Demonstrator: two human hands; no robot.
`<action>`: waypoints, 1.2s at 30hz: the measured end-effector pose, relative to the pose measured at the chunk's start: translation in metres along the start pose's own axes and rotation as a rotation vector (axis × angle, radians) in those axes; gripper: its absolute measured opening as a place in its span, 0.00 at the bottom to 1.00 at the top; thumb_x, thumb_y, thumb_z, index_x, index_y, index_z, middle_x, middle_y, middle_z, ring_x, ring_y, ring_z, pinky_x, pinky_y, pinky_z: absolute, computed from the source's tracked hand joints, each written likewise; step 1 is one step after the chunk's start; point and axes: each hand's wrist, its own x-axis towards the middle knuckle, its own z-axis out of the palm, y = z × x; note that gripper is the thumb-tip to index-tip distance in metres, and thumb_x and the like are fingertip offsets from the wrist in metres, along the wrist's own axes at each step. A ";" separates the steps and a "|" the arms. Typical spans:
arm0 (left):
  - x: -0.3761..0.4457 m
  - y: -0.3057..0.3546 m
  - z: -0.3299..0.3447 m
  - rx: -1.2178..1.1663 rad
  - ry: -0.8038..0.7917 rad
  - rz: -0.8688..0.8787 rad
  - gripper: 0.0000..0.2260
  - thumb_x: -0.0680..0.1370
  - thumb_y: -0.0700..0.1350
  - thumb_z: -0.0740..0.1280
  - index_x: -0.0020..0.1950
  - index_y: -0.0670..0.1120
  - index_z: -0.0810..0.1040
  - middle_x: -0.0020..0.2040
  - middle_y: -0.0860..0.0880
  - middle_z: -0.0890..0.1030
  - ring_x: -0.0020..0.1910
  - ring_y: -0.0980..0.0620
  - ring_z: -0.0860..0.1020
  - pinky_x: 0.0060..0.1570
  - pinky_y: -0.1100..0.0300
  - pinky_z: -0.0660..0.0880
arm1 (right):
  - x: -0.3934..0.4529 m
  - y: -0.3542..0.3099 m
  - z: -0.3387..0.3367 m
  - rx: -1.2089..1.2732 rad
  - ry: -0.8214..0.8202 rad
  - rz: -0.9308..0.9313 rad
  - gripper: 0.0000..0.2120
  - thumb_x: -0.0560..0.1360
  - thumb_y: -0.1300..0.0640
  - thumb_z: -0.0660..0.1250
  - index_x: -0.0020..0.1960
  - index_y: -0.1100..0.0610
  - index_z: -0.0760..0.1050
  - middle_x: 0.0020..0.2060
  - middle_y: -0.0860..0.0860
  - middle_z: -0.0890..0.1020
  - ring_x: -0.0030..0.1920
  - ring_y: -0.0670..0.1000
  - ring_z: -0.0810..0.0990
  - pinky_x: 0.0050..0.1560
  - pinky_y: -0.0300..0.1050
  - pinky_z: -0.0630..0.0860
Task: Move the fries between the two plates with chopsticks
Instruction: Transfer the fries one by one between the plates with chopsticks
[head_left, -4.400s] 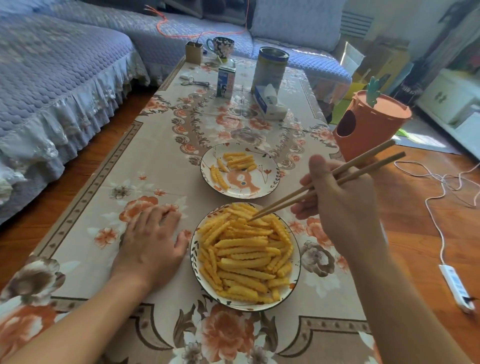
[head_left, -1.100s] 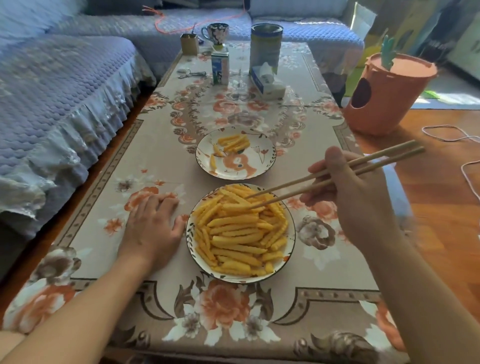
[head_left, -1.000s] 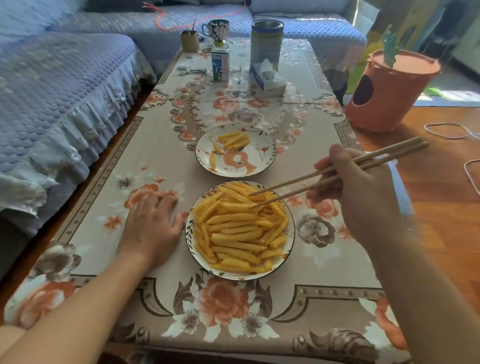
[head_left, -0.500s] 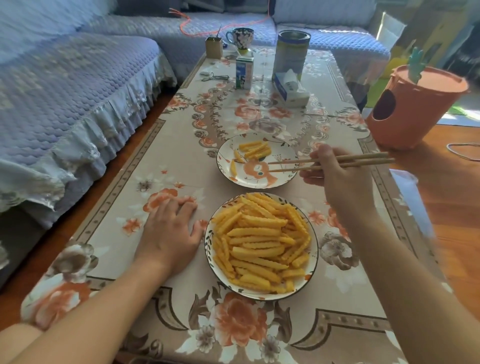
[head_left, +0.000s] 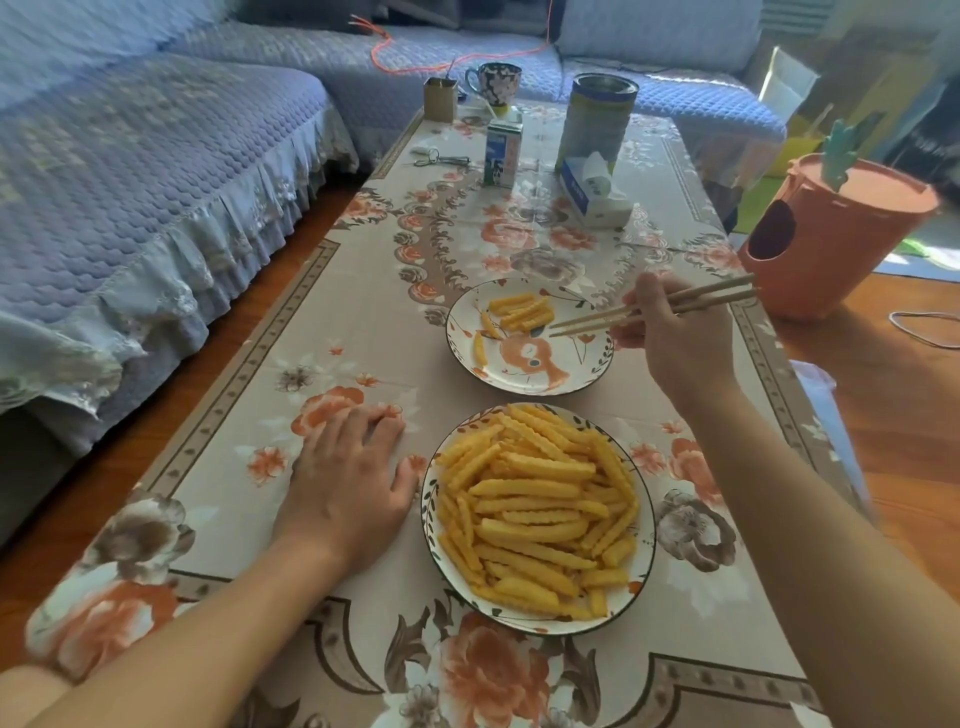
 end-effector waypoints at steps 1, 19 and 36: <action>0.000 0.000 0.000 -0.002 0.003 0.000 0.20 0.78 0.56 0.56 0.66 0.50 0.75 0.66 0.49 0.74 0.68 0.48 0.68 0.68 0.45 0.68 | 0.003 -0.001 0.000 0.006 -0.005 -0.006 0.15 0.83 0.52 0.66 0.49 0.64 0.82 0.38 0.61 0.85 0.38 0.59 0.87 0.41 0.51 0.86; 0.000 0.001 -0.002 -0.012 -0.005 -0.015 0.20 0.78 0.57 0.57 0.65 0.51 0.75 0.67 0.49 0.74 0.69 0.47 0.67 0.69 0.45 0.66 | -0.007 -0.010 0.003 -0.129 -0.006 0.000 0.17 0.84 0.49 0.64 0.43 0.60 0.80 0.36 0.61 0.84 0.32 0.58 0.86 0.37 0.55 0.85; -0.001 0.005 -0.003 -0.018 -0.017 -0.042 0.18 0.80 0.51 0.65 0.68 0.47 0.75 0.69 0.44 0.74 0.70 0.43 0.68 0.71 0.43 0.65 | -0.130 -0.049 -0.092 0.112 0.115 0.179 0.22 0.82 0.45 0.63 0.43 0.63 0.77 0.30 0.60 0.84 0.32 0.61 0.86 0.34 0.51 0.85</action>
